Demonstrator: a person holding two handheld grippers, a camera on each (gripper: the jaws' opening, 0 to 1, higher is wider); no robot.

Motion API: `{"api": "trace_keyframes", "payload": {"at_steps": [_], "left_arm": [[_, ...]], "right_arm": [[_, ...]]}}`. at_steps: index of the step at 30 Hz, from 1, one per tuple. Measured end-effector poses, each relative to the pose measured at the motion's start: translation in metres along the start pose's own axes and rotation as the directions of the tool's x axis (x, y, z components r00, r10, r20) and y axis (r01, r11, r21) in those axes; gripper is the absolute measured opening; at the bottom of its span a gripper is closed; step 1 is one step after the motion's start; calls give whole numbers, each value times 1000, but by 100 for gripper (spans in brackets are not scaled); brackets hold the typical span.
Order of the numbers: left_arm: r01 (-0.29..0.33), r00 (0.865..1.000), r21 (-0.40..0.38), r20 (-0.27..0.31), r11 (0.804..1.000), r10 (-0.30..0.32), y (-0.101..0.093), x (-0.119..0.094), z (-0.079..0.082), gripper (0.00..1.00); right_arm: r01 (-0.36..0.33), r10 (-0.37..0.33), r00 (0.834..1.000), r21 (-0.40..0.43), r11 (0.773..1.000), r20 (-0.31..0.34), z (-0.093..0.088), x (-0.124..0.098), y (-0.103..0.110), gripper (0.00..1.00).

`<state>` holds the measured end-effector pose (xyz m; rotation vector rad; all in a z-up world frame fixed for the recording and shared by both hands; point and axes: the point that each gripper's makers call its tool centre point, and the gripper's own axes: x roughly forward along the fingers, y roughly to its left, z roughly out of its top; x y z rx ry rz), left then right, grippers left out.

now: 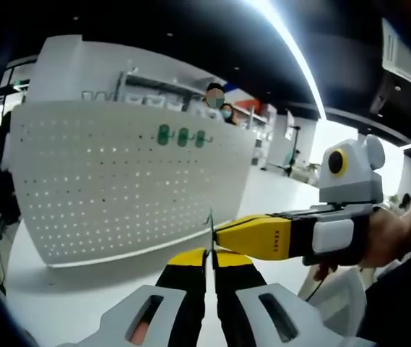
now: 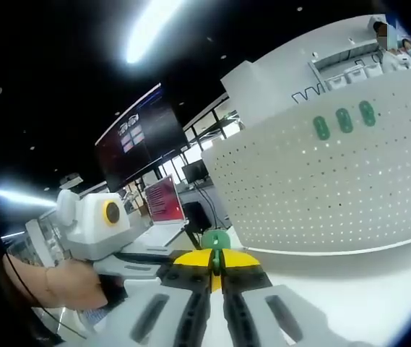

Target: Insert the hook assembly into the mounting plate slot until the hook locks in place.

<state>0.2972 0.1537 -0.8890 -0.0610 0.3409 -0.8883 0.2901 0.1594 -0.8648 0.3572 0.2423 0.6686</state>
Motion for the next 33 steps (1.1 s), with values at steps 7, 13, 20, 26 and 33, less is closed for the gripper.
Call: {"api": "trace_keyframes", "payload": {"at_steps": [7, 13, 20, 26, 33], "left_arm": [[14, 1000, 16, -14, 1000, -14, -2, -2, 2, 3], [44, 998, -65, 39, 997, -41, -7, -3, 9, 4], [39, 999, -75, 5, 996, -39, -4, -2, 1, 32], [37, 999, -113, 17, 993, -35, -3, -4, 0, 49], [20, 999, -131, 32, 991, -16, -5, -7, 2, 73]], "right_arm": [[-2, 1, 1000, 31, 1000, 13, 2, -2, 2, 1], [-5, 3, 999, 42, 999, 35, 7, -6, 3, 1], [30, -30, 999, -13, 999, 44, 13, -9, -8, 1], [61, -59, 997, -37, 997, 51, 21, -9, -20, 1], [86, -81, 995, -89, 992, 55, 28, -6, -27, 1]]}}
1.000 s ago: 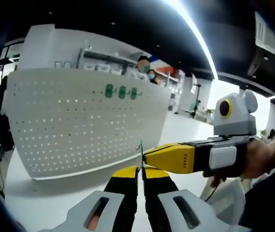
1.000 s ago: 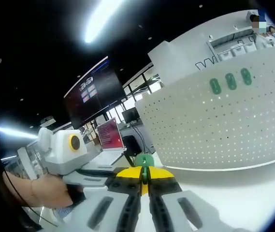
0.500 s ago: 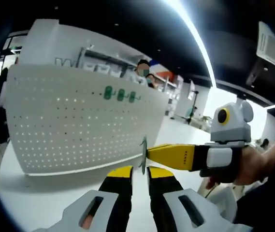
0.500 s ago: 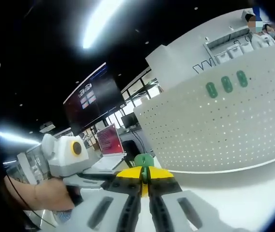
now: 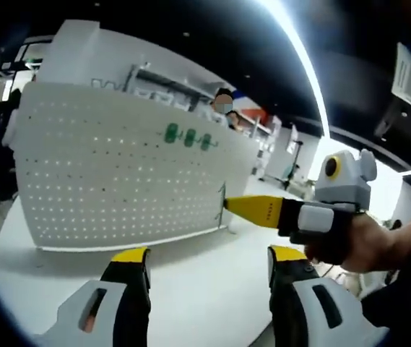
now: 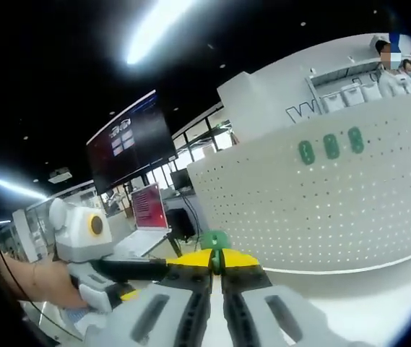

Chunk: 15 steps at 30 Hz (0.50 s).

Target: Insert the hook assembly into the mounting plate slot until the hook locks in place.

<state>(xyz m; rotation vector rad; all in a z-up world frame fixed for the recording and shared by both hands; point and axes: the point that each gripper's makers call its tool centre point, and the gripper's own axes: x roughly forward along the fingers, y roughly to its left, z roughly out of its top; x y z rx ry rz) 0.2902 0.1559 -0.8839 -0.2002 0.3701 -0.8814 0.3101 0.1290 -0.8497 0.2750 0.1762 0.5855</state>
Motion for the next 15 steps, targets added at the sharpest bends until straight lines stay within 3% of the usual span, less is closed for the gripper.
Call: {"api": "trace_keyframes", "payload": {"at_steps": [5, 15], "left_arm": [[12, 1000, 13, 1, 1000, -12, -3, -1, -2, 81], [-13, 1000, -8, 10, 1000, 13, 2, -3, -4, 93]], "right_arm": [[12, -12, 1000, -66, 998, -7, 3, 8, -5, 1], [70, -67, 997, -86, 994, 31, 20, 12, -31, 1]]}}
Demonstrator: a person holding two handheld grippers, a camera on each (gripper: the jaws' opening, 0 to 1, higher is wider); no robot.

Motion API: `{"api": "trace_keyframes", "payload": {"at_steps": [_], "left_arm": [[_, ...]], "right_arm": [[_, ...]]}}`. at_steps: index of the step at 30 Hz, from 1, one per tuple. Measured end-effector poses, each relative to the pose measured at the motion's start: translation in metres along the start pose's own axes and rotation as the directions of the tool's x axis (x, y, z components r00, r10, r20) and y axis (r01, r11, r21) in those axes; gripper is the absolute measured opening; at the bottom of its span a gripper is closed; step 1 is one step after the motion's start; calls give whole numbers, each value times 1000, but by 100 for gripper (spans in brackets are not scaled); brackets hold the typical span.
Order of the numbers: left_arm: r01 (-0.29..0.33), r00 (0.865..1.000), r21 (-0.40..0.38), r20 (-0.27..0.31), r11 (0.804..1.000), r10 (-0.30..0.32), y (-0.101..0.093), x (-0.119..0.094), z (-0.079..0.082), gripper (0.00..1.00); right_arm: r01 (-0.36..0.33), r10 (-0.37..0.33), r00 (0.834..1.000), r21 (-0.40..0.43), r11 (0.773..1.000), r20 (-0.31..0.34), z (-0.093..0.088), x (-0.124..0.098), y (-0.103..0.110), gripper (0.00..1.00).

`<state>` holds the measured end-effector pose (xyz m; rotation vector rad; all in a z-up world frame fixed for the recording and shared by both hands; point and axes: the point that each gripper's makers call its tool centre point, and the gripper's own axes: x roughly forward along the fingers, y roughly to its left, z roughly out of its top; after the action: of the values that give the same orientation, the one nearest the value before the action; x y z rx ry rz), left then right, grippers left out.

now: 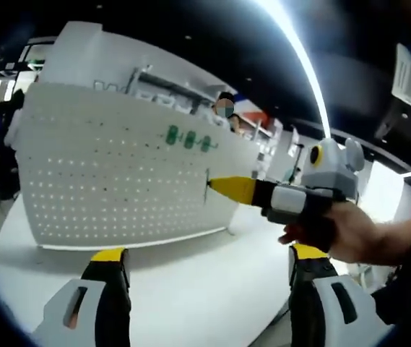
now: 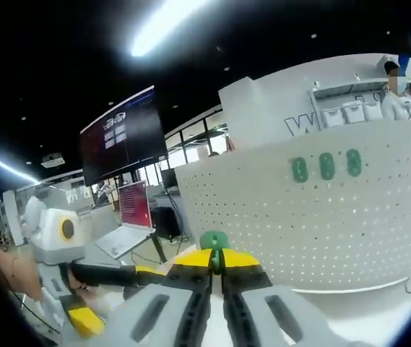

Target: Insert the hook assembly into the mounting plate slot until the hook locks in place.

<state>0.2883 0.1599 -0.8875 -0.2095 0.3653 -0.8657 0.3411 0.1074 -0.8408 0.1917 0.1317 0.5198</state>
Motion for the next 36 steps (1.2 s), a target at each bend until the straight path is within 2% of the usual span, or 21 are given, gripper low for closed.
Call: {"api": "trace_keyframes", "payload": {"at_steps": [2, 10, 13, 18, 23, 31, 36], "left_arm": [[-1, 1000, -1, 1, 1000, 1, 1, 0, 0, 93], [-11, 1000, -6, -8, 1000, 11, 8, 1, -4, 94], [-31, 999, 13, -35, 999, 31, 12, 3, -9, 95], [-22, 999, -15, -26, 1000, 22, 12, 2, -9, 95], [-42, 998, 4, -54, 999, 42, 20, 1, -16, 94], [-66, 996, -1, -54, 998, 65, 29, -3, -15, 94], [-81, 995, -9, -54, 997, 80, 34, -4, -16, 93]], "right_arm": [[20, -19, 999, -7, 1000, 31, 9, -2, -6, 1], [95, -92, 994, -46, 994, 66, 26, 1, -36, 1], [136, -130, 987, -55, 989, 90, 33, 2, -49, 1], [202, -188, 970, -78, 976, 152, 51, 1, -70, 1], [244, -230, 960, -71, 967, 159, 57, 4, -95, 1], [312, -298, 938, -59, 948, 180, 65, 3, -131, 1], [373, -353, 915, -72, 925, 197, 71, -2, -155, 1]]}}
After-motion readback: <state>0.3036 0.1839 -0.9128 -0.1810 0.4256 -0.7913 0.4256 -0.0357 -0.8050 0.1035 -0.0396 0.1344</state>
